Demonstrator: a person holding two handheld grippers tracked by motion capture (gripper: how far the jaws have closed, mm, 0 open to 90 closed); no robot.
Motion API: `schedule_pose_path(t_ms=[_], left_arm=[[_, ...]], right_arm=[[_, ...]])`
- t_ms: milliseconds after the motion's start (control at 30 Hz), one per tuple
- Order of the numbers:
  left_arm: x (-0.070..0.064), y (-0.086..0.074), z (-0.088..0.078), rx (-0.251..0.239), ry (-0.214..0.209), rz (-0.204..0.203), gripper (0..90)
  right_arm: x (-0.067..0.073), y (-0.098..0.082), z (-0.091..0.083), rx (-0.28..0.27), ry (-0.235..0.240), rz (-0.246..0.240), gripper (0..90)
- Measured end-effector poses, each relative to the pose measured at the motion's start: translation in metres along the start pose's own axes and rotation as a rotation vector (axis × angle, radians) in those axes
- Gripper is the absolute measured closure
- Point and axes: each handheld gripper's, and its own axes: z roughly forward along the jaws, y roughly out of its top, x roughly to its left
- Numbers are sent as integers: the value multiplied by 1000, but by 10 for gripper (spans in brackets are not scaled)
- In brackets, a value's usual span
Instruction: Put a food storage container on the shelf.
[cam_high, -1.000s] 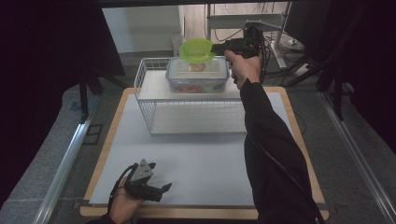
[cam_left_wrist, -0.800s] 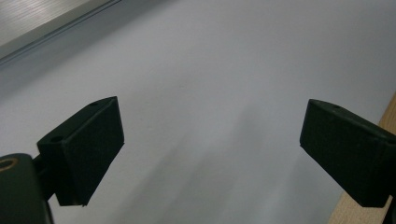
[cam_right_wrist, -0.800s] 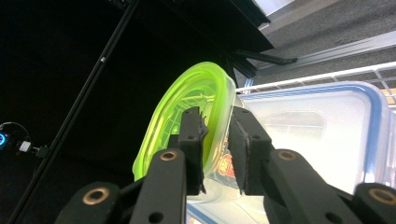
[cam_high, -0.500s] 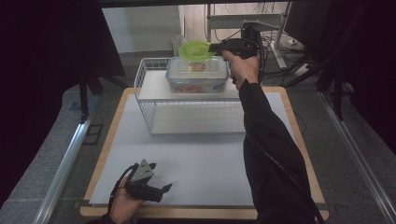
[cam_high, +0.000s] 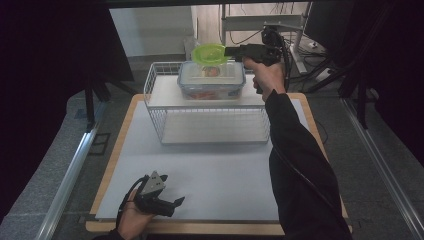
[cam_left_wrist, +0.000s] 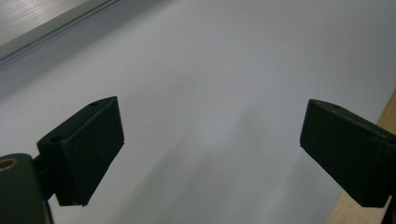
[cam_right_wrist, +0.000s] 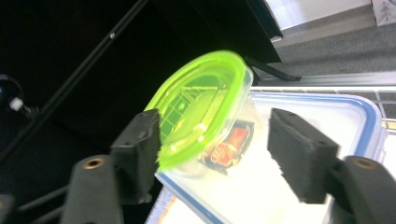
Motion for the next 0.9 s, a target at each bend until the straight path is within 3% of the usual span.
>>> schedule_pose_path(t_ms=[200, 333, 433, 900], left_arm=[[0, 0, 0, 1, 2, 3, 59], [-1, 1, 0, -3, 5, 6, 59], [-1, 1, 0, -4, 6, 4, 59], [2, 1, -2, -39, -26, -39, 46]], right_arm=[[4, -13, -6, 24, 56, -90, 257], [8, -23, -12, 22, 56, -150, 236], [10, -32, -17, 24, 26, -226, 216], [4, -72, -40, 45, 0, -313, 187]])
